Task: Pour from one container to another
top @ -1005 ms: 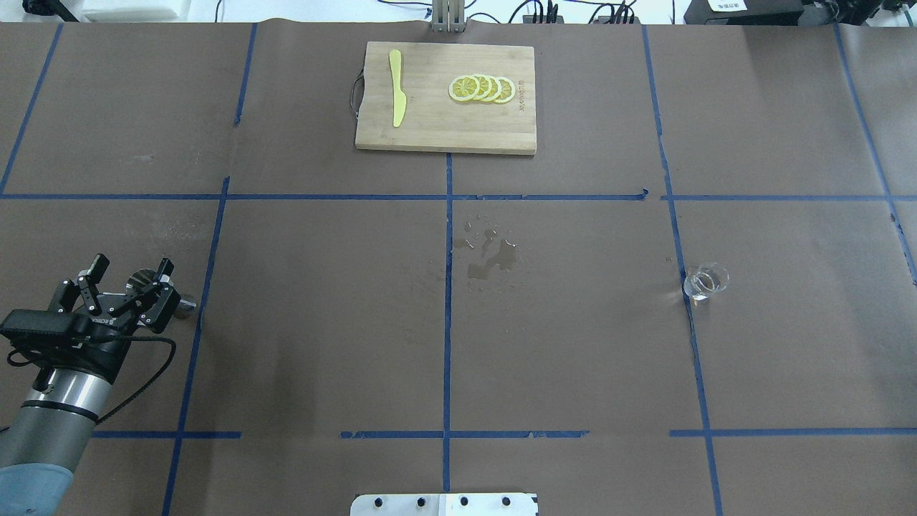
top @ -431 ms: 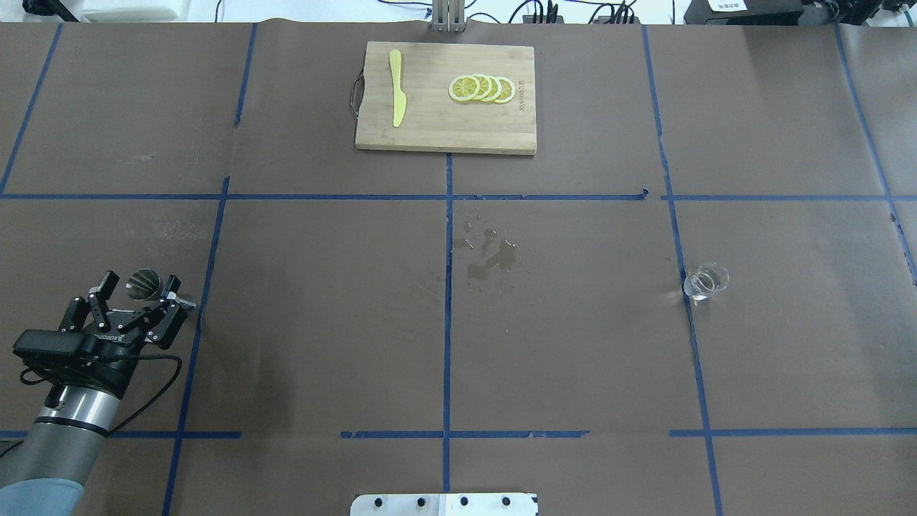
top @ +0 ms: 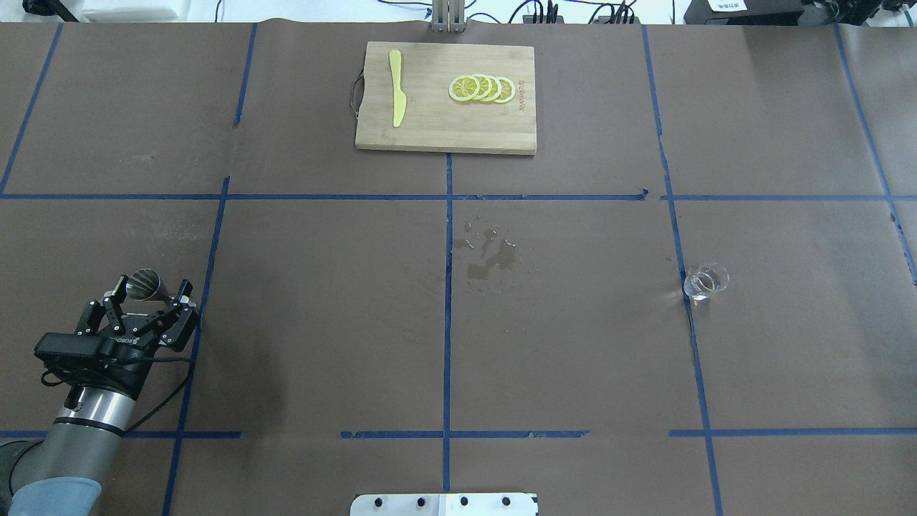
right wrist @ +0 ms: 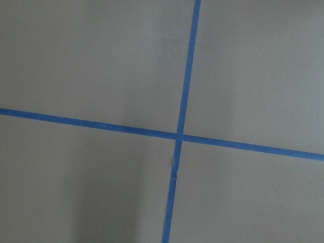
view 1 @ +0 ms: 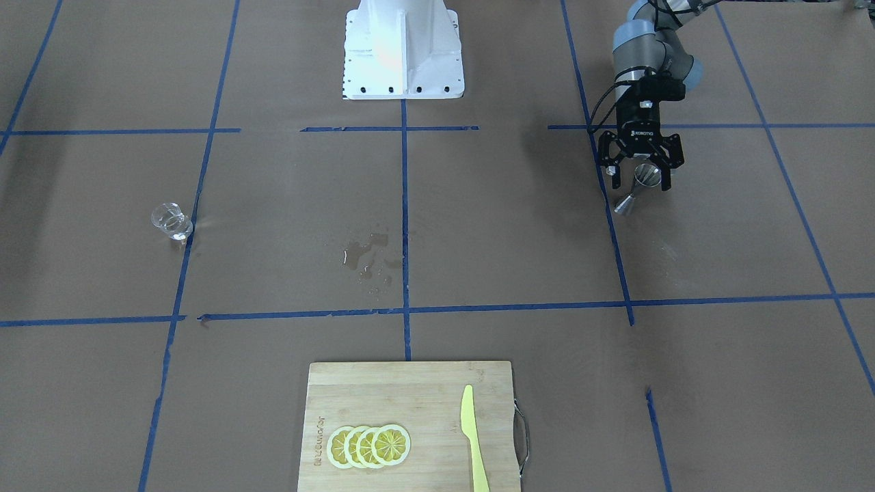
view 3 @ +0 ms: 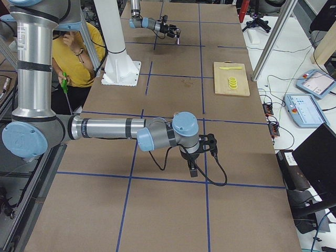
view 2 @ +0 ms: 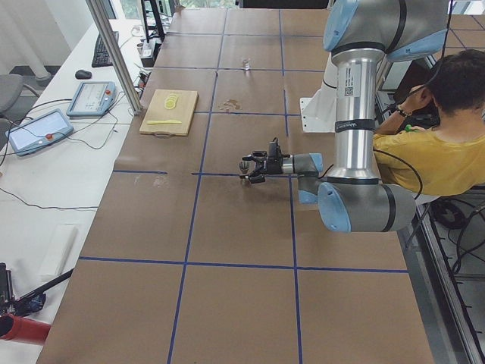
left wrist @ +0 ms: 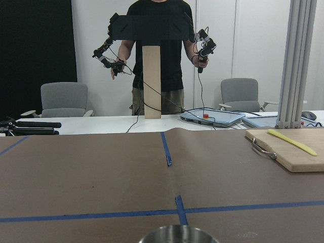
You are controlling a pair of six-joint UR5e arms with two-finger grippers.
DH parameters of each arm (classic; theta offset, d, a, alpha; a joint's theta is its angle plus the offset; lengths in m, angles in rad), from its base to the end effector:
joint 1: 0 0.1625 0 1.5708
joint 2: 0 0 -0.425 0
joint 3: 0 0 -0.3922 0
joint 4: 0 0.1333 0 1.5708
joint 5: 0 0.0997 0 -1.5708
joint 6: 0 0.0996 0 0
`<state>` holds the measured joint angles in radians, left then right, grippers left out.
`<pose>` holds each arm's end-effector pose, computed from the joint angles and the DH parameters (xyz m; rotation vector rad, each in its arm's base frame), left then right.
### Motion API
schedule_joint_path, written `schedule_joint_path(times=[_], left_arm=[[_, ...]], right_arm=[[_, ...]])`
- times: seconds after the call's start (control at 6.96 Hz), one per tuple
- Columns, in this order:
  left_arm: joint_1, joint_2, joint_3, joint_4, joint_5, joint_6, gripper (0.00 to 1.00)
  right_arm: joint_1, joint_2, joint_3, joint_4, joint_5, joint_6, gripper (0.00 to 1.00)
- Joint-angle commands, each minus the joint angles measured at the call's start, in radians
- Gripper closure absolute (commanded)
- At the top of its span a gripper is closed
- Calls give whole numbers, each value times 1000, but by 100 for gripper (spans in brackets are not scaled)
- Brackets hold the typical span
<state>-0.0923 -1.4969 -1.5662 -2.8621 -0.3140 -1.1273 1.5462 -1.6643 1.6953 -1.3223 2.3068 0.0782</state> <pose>0.4005 -0.2661 0.5345 1.3029 0.7020 -0.4737 0.0549 -0.4700 0.6169 0.2287 -0.7436 -0.0520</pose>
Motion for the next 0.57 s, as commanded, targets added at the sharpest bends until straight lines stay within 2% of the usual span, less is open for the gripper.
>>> schedule_joint_path(times=[0.0, 0.29, 0.43], left_arm=[[0, -6, 47, -20, -1, 0, 1], [0, -6, 51, -22, -5, -3, 11], [12, -6, 51, -23, -5, -5, 22]], right_arm=[[0, 0, 0, 0, -1, 0, 0], [0, 1, 0, 0, -1, 0, 0], [0, 1, -2, 0, -1, 2, 0]])
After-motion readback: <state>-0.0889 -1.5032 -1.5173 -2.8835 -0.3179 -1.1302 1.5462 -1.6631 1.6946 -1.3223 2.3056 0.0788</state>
